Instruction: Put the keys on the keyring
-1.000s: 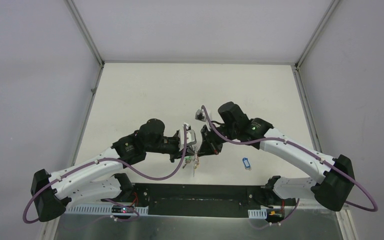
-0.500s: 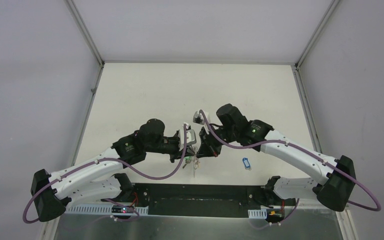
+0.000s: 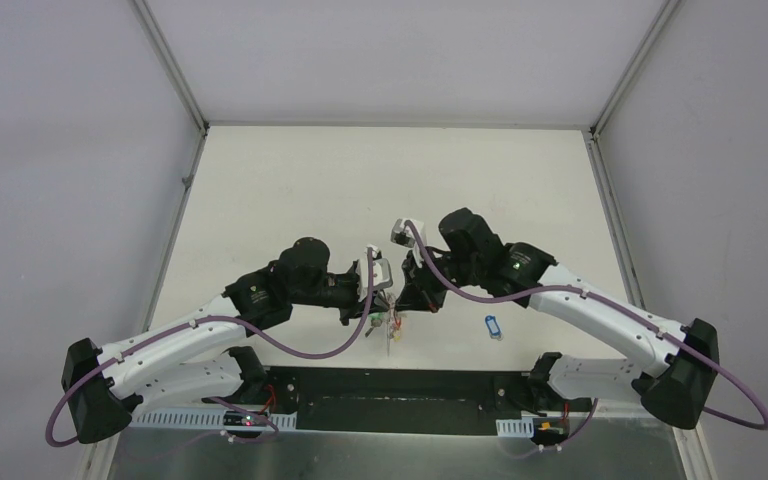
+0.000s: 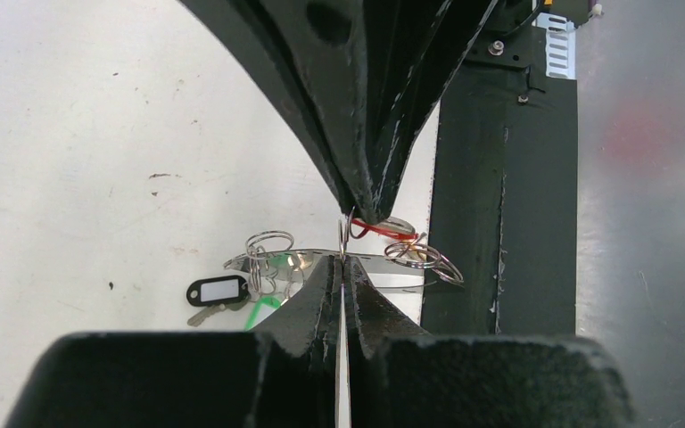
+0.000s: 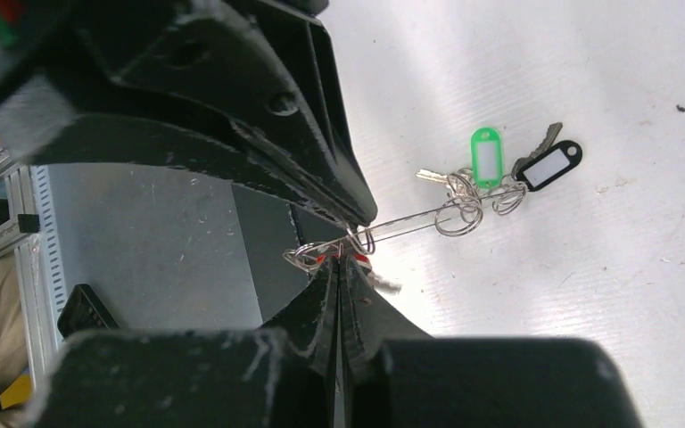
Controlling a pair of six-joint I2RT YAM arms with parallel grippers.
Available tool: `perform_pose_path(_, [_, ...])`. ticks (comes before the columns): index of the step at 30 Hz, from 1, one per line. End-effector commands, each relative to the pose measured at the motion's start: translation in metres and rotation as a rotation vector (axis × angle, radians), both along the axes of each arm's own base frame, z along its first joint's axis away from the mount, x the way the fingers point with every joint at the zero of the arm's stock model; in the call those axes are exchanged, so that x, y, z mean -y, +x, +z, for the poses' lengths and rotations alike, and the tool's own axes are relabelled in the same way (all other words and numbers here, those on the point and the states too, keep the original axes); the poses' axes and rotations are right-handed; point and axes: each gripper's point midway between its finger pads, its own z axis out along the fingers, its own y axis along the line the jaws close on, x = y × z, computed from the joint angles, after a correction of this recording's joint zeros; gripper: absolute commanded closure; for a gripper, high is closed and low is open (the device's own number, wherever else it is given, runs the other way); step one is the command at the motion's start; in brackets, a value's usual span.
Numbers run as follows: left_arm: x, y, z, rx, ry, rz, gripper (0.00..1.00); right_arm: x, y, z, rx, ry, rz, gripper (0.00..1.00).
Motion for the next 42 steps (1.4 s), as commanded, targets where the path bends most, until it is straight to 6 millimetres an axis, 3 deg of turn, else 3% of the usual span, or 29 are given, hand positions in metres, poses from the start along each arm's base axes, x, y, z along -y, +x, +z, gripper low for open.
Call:
perform_pose_path(1, [0.007, -0.003, 0.019, 0.017, -0.066, -0.011, 1.00, -0.007, 0.004, 0.039, 0.104, 0.118, 0.007, 1.00])
perform_pose_path(14, [0.008, -0.002, 0.020, 0.000, -0.067, -0.006, 1.00, -0.011, 0.001, 0.020, 0.059, 0.055, 0.042, 1.00])
perform_pose_path(25, [0.009, -0.004, 0.020, -0.011, -0.066, -0.006, 1.00, -0.017, 0.004, 0.025, 0.060, 0.077, 0.019, 1.00])
perform_pose_path(42, [0.008, -0.006, 0.019, -0.014, -0.068, -0.008, 1.00, -0.003, 0.025, 0.005, 0.076, -0.043, -0.140, 1.00])
